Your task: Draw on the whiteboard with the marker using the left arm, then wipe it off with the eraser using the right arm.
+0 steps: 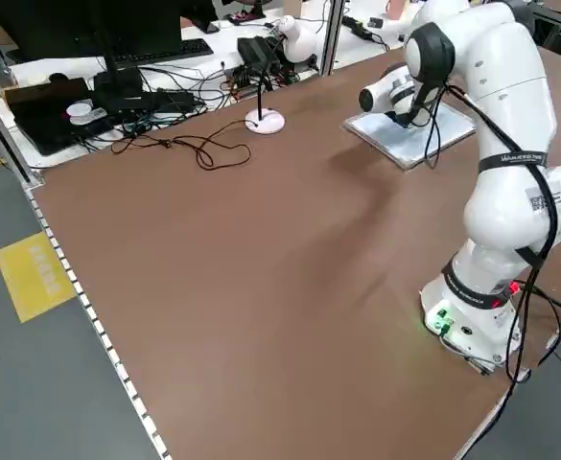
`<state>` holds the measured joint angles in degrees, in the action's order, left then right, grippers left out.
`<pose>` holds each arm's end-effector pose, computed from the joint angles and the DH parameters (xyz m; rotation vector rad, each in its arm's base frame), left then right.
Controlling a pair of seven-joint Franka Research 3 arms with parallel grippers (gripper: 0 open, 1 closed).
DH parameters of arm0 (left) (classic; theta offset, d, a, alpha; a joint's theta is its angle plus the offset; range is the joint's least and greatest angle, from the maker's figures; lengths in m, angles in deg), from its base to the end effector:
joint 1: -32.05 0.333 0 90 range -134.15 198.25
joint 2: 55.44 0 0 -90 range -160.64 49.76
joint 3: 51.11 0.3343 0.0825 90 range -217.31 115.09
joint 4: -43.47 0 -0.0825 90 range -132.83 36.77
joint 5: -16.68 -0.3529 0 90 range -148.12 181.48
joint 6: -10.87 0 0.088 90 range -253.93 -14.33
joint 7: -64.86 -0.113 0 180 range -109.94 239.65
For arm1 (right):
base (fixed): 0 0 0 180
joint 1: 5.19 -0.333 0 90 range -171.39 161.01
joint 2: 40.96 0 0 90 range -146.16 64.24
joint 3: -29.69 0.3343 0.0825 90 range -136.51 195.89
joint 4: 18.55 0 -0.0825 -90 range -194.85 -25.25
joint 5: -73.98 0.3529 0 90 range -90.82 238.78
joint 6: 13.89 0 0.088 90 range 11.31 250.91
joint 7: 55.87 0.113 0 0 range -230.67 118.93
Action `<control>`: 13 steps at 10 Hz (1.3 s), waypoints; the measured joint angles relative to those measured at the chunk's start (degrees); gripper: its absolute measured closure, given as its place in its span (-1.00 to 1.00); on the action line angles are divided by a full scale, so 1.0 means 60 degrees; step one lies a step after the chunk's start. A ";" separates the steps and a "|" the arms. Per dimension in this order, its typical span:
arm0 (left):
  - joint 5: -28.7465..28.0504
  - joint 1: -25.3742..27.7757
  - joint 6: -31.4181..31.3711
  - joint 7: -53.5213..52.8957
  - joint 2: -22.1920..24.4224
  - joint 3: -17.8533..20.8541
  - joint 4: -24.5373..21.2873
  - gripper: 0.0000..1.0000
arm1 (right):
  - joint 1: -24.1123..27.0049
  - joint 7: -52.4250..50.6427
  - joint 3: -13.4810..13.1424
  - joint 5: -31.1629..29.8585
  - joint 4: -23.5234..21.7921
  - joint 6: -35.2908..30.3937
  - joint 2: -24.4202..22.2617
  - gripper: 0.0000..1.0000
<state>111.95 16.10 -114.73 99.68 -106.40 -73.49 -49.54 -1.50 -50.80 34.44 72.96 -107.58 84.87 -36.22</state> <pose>0.5377 -0.4209 0.1795 1.3947 1.2732 -1.1987 0.5648 0.0066 0.6137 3.1305 -0.1075 0.1377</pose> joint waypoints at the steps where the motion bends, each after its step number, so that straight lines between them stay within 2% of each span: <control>1: 0.0000 -0.0002 0.0008 -0.0019 -0.0083 -0.0001 0.0048 0.66 | 0.0000 -0.0001 0.0000 0.0000 -0.0002 0.0007 0.0000 -1.00; 13: -0.0010 0.0068 0.0189 -0.0466 -0.0382 0.0038 0.0145 0.66 | 0.0000 -0.0022 -0.0002 0.0000 -0.0013 0.0012 0.0000 -1.00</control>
<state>111.89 16.51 -113.59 96.89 -108.69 -73.27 -48.67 -1.50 -50.93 34.43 72.95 -107.66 84.94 -36.22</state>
